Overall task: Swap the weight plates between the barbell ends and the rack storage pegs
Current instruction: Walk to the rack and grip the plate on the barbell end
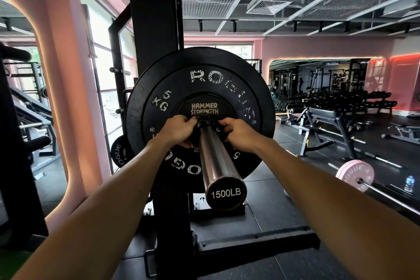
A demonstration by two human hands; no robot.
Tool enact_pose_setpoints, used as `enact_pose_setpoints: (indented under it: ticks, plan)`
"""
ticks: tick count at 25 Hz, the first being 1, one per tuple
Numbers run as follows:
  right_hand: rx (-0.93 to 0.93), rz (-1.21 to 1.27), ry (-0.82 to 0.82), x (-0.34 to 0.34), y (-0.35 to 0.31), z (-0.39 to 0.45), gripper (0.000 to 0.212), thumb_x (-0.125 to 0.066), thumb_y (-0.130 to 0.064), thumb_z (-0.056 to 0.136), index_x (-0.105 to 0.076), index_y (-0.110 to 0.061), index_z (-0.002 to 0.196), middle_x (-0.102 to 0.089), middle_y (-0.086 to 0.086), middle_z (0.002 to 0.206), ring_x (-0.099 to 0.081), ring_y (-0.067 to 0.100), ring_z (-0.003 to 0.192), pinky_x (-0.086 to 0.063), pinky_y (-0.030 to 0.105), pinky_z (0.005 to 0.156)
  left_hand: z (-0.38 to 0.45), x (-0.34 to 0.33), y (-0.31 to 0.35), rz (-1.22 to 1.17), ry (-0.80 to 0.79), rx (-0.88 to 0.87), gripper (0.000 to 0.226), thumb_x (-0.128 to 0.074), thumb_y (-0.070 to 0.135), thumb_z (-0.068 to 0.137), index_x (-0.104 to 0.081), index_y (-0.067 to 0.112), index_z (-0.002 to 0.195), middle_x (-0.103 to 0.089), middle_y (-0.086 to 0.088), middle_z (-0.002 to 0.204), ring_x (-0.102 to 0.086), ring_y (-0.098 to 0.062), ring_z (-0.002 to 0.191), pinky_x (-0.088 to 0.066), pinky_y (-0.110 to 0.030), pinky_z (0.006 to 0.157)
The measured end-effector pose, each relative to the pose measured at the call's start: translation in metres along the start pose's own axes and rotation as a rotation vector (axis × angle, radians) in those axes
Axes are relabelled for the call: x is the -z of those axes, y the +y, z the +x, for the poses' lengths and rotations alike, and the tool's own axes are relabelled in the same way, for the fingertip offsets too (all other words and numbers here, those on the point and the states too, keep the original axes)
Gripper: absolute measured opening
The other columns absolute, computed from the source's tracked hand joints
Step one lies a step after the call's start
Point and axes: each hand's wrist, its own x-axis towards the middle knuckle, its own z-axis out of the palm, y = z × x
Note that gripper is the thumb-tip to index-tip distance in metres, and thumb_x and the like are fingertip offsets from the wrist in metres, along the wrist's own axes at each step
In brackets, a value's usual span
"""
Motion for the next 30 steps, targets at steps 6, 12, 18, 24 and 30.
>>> enact_pose_setpoints:
  ticks: [6,12,18,24,30]
  plan:
    - [-0.024,0.052,0.033,-0.005,0.0,-0.003,0.062,-0.037,0.012,0.082,-0.048,-0.012,0.138,-0.064,0.01,0.098,-0.062,0.025,0.092,-0.039,0.016,0.055,-0.002,0.002,0.005,0.029,0.011,-0.006,0.039,-0.049,0.035,0.099,-0.062,-0.001,0.098,-0.062,-0.018,0.097,-0.07,-0.031,0.067,-0.061,-0.039,0.053]
    - [-0.059,0.062,0.067,-0.01,0.002,-0.002,0.061,-0.041,0.007,0.08,-0.05,-0.015,0.136,-0.064,0.006,0.096,-0.059,0.02,0.092,-0.049,0.024,0.069,-0.003,0.003,0.009,0.079,0.024,0.012,0.038,-0.05,0.037,0.095,-0.064,0.003,0.096,-0.063,-0.018,0.1,-0.071,-0.033,0.072,-0.061,-0.045,0.058]
    - [-0.073,0.14,0.09,-0.014,0.001,-0.011,0.058,-0.039,0.008,0.083,-0.048,-0.013,0.137,-0.063,0.017,0.11,-0.065,0.037,0.094,-0.059,0.046,0.07,-0.003,0.001,0.016,0.286,0.088,-0.051,0.041,-0.045,0.044,0.093,-0.065,0.009,0.09,-0.064,-0.009,0.093,-0.065,-0.025,0.079,-0.054,-0.03,0.064]
    - [-0.072,0.17,0.11,-0.012,0.003,-0.014,0.042,-0.039,0.006,0.083,-0.064,-0.006,0.115,-0.067,0.021,0.105,-0.066,0.036,0.096,-0.056,0.045,0.076,0.001,-0.001,0.013,0.335,0.127,-0.095,0.032,-0.044,0.041,0.096,-0.056,0.014,0.084,-0.064,-0.015,0.101,-0.058,-0.036,0.105,-0.038,-0.033,0.077]
    - [-0.184,0.214,0.08,-0.013,0.001,-0.014,0.034,-0.042,-0.006,0.087,-0.065,-0.006,0.112,-0.069,0.019,0.105,-0.067,0.032,0.086,-0.054,0.033,0.059,-0.003,0.0,0.007,0.152,0.107,-0.052,0.033,-0.046,0.038,0.098,-0.056,0.009,0.089,-0.061,-0.014,0.099,-0.063,-0.031,0.089,-0.047,-0.022,0.067]
